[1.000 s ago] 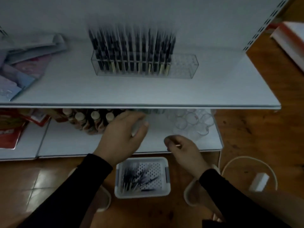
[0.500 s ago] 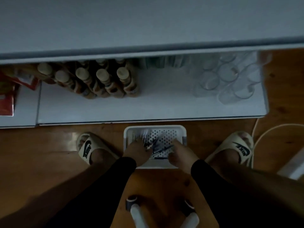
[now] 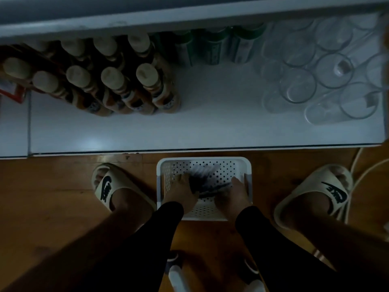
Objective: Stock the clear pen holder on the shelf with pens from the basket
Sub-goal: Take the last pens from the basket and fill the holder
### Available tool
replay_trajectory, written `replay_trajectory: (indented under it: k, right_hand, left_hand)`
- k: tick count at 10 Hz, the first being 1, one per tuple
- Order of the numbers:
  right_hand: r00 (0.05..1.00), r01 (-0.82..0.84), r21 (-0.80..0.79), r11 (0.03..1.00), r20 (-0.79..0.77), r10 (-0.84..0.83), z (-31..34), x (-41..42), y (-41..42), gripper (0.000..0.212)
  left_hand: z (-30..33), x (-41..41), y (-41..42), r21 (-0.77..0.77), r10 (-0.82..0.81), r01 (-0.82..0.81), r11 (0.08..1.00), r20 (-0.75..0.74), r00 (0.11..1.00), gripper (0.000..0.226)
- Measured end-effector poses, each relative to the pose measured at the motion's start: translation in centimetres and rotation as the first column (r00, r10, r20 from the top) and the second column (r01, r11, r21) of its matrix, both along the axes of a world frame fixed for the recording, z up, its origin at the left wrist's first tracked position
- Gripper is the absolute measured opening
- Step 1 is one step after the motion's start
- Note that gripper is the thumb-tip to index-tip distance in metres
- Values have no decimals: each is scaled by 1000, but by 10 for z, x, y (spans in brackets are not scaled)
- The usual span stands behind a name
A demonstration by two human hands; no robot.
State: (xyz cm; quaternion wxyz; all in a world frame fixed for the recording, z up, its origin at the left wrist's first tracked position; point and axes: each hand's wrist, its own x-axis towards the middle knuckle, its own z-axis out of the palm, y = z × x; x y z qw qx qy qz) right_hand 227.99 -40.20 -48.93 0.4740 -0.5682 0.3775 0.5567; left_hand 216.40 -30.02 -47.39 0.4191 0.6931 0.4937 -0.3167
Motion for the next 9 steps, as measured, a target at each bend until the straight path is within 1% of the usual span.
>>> replay_trajectory:
  k: [1, 2, 3, 4, 5, 6, 7, 8, 9]
  right_hand:
    - [1000, 0, 73, 997, 16, -1, 2, -7, -2, 32]
    - [999, -40, 34, 999, 35, 38, 4, -4, -4, 39]
    - [991, -132, 38, 991, 16, 131, 6, -1, -5, 48]
    - [990, -134, 102, 986, -15, 137, -4, 0, -7, 52]
    - [986, -144, 129, 981, -67, 153, 1, 4, 0, 61]
    - [992, -71, 86, 994, -95, 79, -9, 9, -1, 51]
    - [968, -215, 177, 960, -91, 234, -3, 15, 7, 44]
    - [953, -282, 195, 940, -58, 298, 3, 17, 10, 36]
    - [934, -347, 144, 927, -34, 355, -3, 17, 5, 27]
  left_hand:
    - [-1, 2, -1, -23, -65, 67, 997, 68, 996, 68]
    - [-2, 9, 3, -16, -16, 18, 1000, 100, 995, 66]
    - [-8, 15, 4, -7, 2, -1, 1000, 70, 998, 72]
    - [-12, 22, 0, 26, -61, 60, 998, 27, 998, 82]
    - [-18, 24, -6, 75, -133, 134, 988, -14, 991, 81]
    - [-22, 26, -15, 125, -213, 216, 968, -32, 976, 75]
    - [-27, 29, -23, 201, -271, 280, 939, -74, 960, 66]
    - [-31, 33, -26, 243, -286, 301, 922, -96, 953, 62]
    - [-36, 34, -25, 260, -292, 322, 910, -147, 945, 50]
